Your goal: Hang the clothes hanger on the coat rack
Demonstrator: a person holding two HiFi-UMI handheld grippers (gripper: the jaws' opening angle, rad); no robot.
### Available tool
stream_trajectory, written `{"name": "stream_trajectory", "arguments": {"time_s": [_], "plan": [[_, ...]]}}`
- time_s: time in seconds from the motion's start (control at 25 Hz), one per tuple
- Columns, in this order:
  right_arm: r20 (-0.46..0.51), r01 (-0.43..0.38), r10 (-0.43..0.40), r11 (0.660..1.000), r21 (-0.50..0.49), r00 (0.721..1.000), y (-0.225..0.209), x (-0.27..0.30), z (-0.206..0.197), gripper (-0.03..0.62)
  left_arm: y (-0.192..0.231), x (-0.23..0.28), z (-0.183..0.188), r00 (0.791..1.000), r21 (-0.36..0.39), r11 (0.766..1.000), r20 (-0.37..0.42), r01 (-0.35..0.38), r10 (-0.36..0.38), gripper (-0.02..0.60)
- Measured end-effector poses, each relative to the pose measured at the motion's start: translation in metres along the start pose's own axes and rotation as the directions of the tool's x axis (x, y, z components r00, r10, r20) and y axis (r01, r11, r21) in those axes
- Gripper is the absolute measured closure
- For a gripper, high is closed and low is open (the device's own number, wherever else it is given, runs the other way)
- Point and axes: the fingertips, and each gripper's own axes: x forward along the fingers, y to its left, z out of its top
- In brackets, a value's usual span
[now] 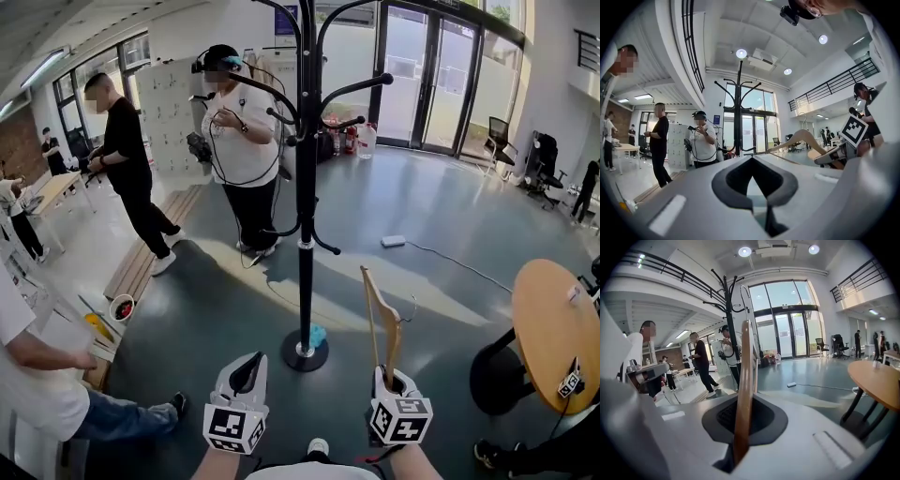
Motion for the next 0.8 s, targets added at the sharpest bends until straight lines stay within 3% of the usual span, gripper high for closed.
{"name": "stream_trajectory", "arguments": {"time_s": [0.28,0.8], "plan": [[0.028,-0.03,0.031,0.999,-0.039,0.999,-0.032,0.044,0.049,0.566,-0.006,0.054,0.009,1.0,0.037,0.999,0.007,-0.014,0.014,0.581],[0.084,-0.029,0.035,0.997,-0.074,0.996,-0.024,0.127,0.145,0.566,0.055,0.131,0.028,0.999,0.058,0.998,0.045,-0.017,0.014,0.581]]}}
